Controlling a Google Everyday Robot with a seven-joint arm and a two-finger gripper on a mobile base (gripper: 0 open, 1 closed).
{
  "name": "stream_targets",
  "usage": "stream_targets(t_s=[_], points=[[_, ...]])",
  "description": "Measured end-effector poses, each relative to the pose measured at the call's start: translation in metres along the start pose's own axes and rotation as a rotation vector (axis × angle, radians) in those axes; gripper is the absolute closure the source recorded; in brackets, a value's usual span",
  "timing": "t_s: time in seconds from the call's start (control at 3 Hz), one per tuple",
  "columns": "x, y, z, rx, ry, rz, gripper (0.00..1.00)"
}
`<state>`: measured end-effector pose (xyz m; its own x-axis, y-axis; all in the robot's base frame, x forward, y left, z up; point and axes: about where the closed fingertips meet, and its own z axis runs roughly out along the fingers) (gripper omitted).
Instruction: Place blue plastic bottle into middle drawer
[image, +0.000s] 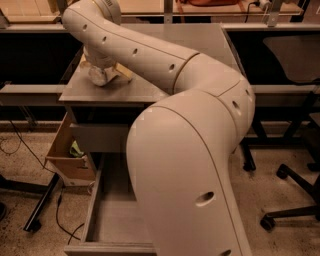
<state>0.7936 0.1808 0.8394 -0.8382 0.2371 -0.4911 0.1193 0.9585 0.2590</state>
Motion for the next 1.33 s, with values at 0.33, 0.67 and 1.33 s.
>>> stream_targets(t_s=[0.33, 0.67, 1.33], points=[[0.001, 0.001, -0.002, 0.006, -0.025, -0.018, 0.42], [-0.005, -0.008, -0.015, 0.016, -0.058, -0.014, 0.65], [-0.01, -0.053, -0.077, -0.057, -0.05, -0.033, 1.0]])
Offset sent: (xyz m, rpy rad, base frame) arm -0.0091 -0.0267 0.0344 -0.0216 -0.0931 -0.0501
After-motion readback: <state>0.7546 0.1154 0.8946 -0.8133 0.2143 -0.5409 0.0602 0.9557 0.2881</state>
